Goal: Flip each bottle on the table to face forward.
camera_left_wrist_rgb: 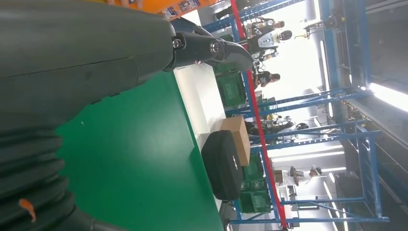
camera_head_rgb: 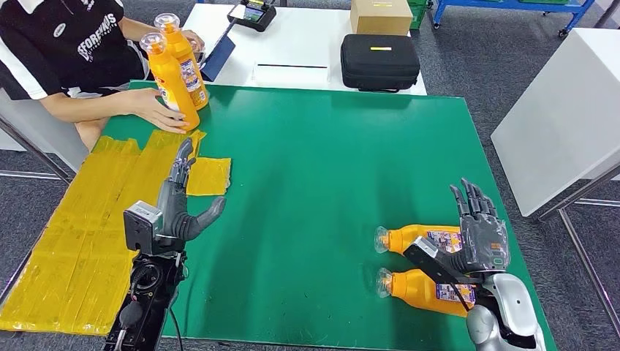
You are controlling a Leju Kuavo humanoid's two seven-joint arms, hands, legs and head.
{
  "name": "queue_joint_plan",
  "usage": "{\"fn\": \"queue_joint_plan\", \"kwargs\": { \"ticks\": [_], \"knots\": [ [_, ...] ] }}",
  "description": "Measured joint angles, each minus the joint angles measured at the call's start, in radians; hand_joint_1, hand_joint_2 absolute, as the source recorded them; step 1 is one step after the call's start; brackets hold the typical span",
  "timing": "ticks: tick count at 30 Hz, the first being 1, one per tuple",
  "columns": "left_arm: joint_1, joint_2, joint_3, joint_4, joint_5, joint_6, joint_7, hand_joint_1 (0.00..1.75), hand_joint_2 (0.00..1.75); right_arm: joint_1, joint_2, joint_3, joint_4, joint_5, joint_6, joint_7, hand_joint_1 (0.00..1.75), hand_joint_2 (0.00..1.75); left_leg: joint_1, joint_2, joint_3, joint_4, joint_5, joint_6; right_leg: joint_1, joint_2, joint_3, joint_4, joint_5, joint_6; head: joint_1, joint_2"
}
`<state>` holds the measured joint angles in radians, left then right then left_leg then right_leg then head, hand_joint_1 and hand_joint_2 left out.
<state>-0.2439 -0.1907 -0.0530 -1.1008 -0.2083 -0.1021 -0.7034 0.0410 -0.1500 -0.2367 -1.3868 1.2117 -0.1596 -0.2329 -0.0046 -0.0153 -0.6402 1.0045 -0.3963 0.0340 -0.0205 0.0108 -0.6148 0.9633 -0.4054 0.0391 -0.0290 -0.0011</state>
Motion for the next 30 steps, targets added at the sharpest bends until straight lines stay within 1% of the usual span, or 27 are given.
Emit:
{"fn": "queue_joint_plan", "kwargs": {
  "ticks": [6, 17, 20, 25, 30],
  "knots": [
    [-0.012, 0.0, 0.001, 0.021, 0.007, -0.002, 0.0, 0.0, 0.0, -0.048, -0.014, -0.031, 0.09, 0.019, 0.0, -0.001, 0.0, 1.75, 0.0, 0.0, 0.0, 0.0, 0.0, 0.0, 0.0, 0.0, 0.0, 0.0, 0.0, 0.0, 0.0, 0.0],
    [-0.027, 0.0, 0.002, 0.059, 0.008, 0.001, 0.0, 0.0, 0.0, -0.081, -0.026, -0.057, 0.175, 0.031, 0.006, 0.0, 0.0, 1.75, 0.0, 0.0, 0.0, 0.0, 0.0, 0.0, 0.0, 0.0, 0.0, 0.0, 0.0, 0.0, 0.0, 0.0],
    [-0.029, 0.0, 0.002, 0.067, 0.008, 0.0, 0.0, 0.0, 0.0, -0.084, -0.027, -0.063, 0.193, 0.029, 0.021, -0.008, 0.0, 1.75, 0.0, 0.0, 0.0, 0.0, 0.0, 0.0, 0.0, 0.0, 0.0, 0.0, 0.0, 0.0, 0.0, 0.0],
    [-0.037, -0.001, 0.002, 0.078, 0.008, -0.002, 0.0, 0.0, 0.0, -0.084, -0.027, -0.073, 0.207, 0.011, 0.075, -0.038, 0.0, 1.75, 0.0, 0.0, 0.0, 0.0, 0.0, 0.0, 0.0, 0.0, 0.0, 0.0, 0.0, 0.0, 0.0, 0.0],
    [-0.041, -0.002, 0.002, 0.084, 0.007, -0.002, 0.0, 0.0, 0.0, -0.083, -0.027, -0.077, 0.212, 0.006, 0.085, -0.043, 0.0, 1.75, 0.0, 0.0, 0.0, 0.0, 0.0, 0.0, 0.0, 0.0, 0.0, 0.0, 0.0, 0.0, 0.0, 0.0]
  ]
}}
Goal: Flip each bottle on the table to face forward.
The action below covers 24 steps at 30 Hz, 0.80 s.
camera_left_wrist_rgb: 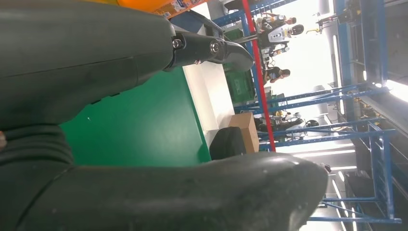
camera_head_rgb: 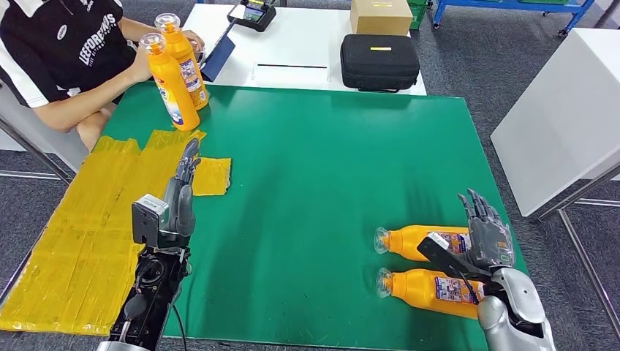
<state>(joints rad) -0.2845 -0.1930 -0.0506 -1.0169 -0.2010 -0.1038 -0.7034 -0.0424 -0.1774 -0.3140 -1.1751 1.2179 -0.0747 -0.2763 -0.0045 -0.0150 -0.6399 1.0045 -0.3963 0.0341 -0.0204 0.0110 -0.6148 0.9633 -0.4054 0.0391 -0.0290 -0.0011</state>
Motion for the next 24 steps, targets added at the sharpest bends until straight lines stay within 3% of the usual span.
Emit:
{"fn": "queue_joint_plan", "kwargs": {
  "ticks": [12, 24],
  "knots": [
    [-0.005, 0.0, 0.0, 0.009, -0.001, -0.001, 0.0, 0.0, 0.0, 0.003, -0.001, -0.006, 0.003, -0.003, 0.043, -0.009, 0.0, 1.75, 0.0, 0.0, 0.001, 0.0, 0.0, 0.0, 0.0, 0.0, 0.001, 0.0, 0.0, 0.0, 0.0, 0.0],
    [-0.021, 0.0, 0.0, 0.035, 0.001, 0.003, 0.0, 0.0, 0.0, -0.013, -0.006, -0.011, 0.084, 0.089, 0.032, 0.08, 0.0, 1.75, -0.001, 0.0, 0.001, 0.0, 0.001, 0.001, 0.0, 0.0, 0.001, 0.0, 0.001, 0.001, 0.0, 0.0]
  ]
}}
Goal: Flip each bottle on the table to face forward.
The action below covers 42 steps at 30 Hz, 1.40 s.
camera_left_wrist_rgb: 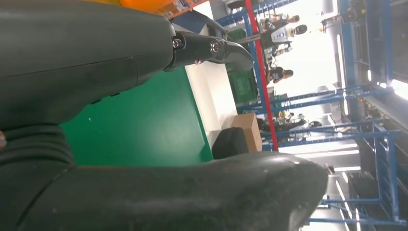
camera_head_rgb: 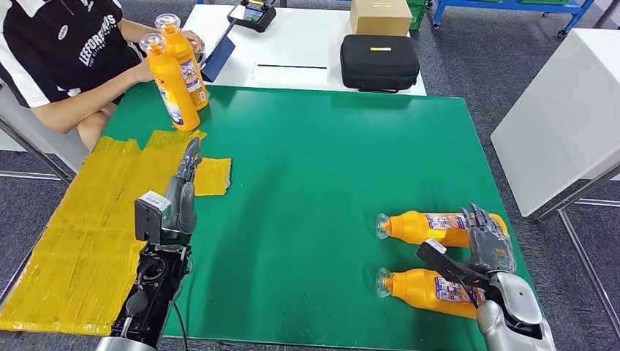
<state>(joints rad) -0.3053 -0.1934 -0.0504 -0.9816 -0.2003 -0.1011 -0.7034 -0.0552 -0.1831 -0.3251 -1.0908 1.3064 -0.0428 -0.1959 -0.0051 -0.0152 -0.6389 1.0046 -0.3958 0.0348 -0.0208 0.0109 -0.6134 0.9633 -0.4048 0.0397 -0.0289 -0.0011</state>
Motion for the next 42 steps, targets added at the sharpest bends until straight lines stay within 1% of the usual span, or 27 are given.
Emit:
{"fn": "queue_joint_plan", "kwargs": {
  "ticks": [8, 20, 33, 35, 36, 39, 40, 42],
  "knots": [
    [-0.009, 0.0, 0.0, 0.018, 0.0, 0.0, 0.0, 0.0, 0.0, -0.041, -0.011, 0.004, 0.098, 0.001, 0.011, 0.001, 0.0, 1.75, 0.0, 0.0, 0.0, 0.0, 0.0, 0.0, 0.0, 0.0, 0.0, 0.0, 0.0, 0.0, 0.0, 0.0],
    [-0.012, 0.0, 0.001, 0.034, 0.0, 0.009, 0.0, 0.0, 0.0, -0.12, -0.024, 0.017, 0.204, 0.007, 0.013, 0.011, 0.0, 1.75, 0.0, 0.0, 0.003, 0.0, 0.0, 0.001, 0.0, 0.0, 0.003, 0.0, 0.0, 0.0, 0.0, 0.0],
    [-0.016, 0.0, 0.003, 0.044, -0.002, 0.009, 0.0, 0.0, 0.0, -0.171, -0.036, 0.032, 0.289, 0.02, 0.009, 0.037, 0.0, 1.75, 0.0, 0.0, 0.005, 0.0, 0.0, 0.001, 0.0, 0.0, 0.005, 0.0, 0.0, 0.0, 0.0, 0.0],
    [-0.017, 0.0, 0.004, 0.047, -0.002, 0.009, 0.0, 0.0, 0.0, -0.18, -0.038, 0.035, 0.304, 0.022, 0.009, 0.04, 0.06, 1.75, 0.0, 0.0, 0.006, 0.0, 0.0, 0.001, 0.0, 0.0, 0.005, 0.0, 0.0, 0.0, 0.0, 0.0],
    [-0.017, 0.0, 0.004, 0.049, -0.002, 0.008, 0.0, 0.0, 0.0, -0.186, -0.039, 0.037, 0.313, 0.024, 0.009, 0.042, 0.24, 1.75, 0.0, 0.001, 0.006, 0.0, 0.0, 0.001, 0.0, 0.0, 0.005, 0.0, 0.0, 0.0, 0.0, 0.0],
    [-0.02, 0.0, 0.006, 0.054, -0.001, 0.005, 0.0, 0.0, 0.0, -0.209, -0.044, 0.046, 0.348, 0.033, 0.01, 0.047, 1.43, 1.75, 0.0, 0.001, 0.008, 0.0, 0.0, 0.001, 0.0, 0.001, 0.006, -0.001, 0.0, 0.0, 0.0, 0.0],
    [-0.021, 0.0, 0.007, 0.056, -0.001, 0.003, 0.0, 0.0, 0.0, -0.217, -0.046, 0.051, 0.363, 0.037, 0.011, 0.049, 1.69, 1.75, 0.0, 0.001, 0.009, 0.0, 0.0, 0.001, 0.0, 0.001, 0.007, -0.001, 0.0, 0.0, 0.0, 0.0],
    [-0.023, -0.001, 0.007, 0.06, 0.0, -0.001, 0.0, 0.0, 0.0, -0.234, -0.051, 0.06, 0.392, 0.041, 0.013, 0.052, 1.74, 1.75, 0.0, 0.001, 0.011, 0.0, 0.0, 0.001, 0.0, 0.0, 0.006, -0.001, 0.0, -0.001, 0.0, 0.0]
  ]
}}
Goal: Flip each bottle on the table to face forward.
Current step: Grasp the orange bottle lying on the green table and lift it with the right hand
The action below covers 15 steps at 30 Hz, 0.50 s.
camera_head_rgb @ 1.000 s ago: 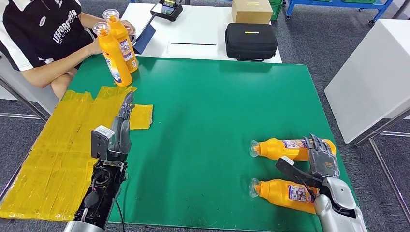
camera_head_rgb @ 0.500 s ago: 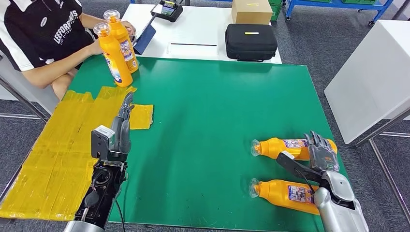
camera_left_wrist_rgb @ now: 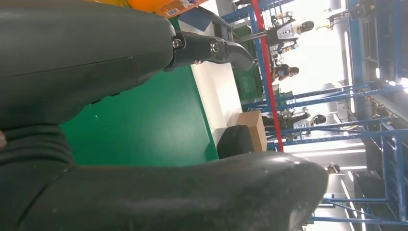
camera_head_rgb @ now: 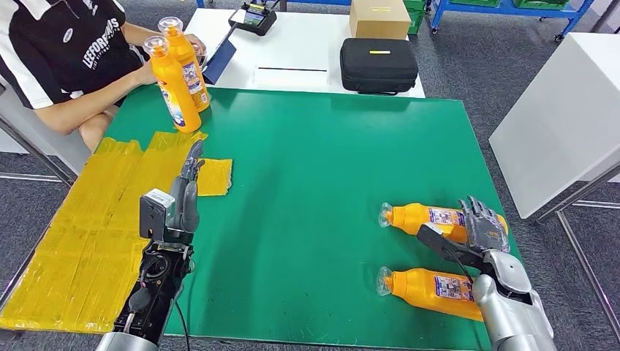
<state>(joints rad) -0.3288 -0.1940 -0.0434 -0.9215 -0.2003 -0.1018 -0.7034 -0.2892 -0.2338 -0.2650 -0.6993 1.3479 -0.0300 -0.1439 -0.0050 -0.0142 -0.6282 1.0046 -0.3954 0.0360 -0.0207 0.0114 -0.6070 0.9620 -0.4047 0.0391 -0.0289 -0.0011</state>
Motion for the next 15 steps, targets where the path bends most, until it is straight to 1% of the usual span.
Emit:
{"fn": "queue_joint_plan", "kwargs": {
  "ticks": [7, 12, 15],
  "knots": [
    [-0.004, -0.005, 0.0, 0.007, 0.0, -0.001, 0.0, 0.0, 0.0, -0.034, -0.009, 0.021, 0.058, 0.006, 0.003, 0.011, 1.75, 1.75, 0.0, -0.001, 0.005, 0.0, -0.002, 0.002, 0.0, 0.0, -0.001, -0.001, -0.002, 0.001, 0.0, 0.0],
    [-0.005, -0.007, 0.001, 0.008, 0.0, -0.001, 0.0, 0.0, 0.0, -0.038, -0.01, 0.028, 0.08, 0.007, 0.004, 0.017, 1.75, 1.75, 0.0, -0.001, 0.005, 0.0, -0.002, 0.002, 0.0, 0.0, 0.009, -0.001, -0.002, 0.003, 0.0, 0.0],
    [-0.005, -0.008, 0.001, 0.01, 0.0, -0.001, 0.0, 0.0, 0.0, -0.039, -0.01, 0.03, 0.085, 0.007, 0.004, 0.019, 1.75, 1.75, 0.0, -0.001, 0.006, 0.0, -0.002, 0.002, 0.0, 0.0, 0.01, -0.001, -0.002, 0.003, 0.0, 0.0]
  ]
}}
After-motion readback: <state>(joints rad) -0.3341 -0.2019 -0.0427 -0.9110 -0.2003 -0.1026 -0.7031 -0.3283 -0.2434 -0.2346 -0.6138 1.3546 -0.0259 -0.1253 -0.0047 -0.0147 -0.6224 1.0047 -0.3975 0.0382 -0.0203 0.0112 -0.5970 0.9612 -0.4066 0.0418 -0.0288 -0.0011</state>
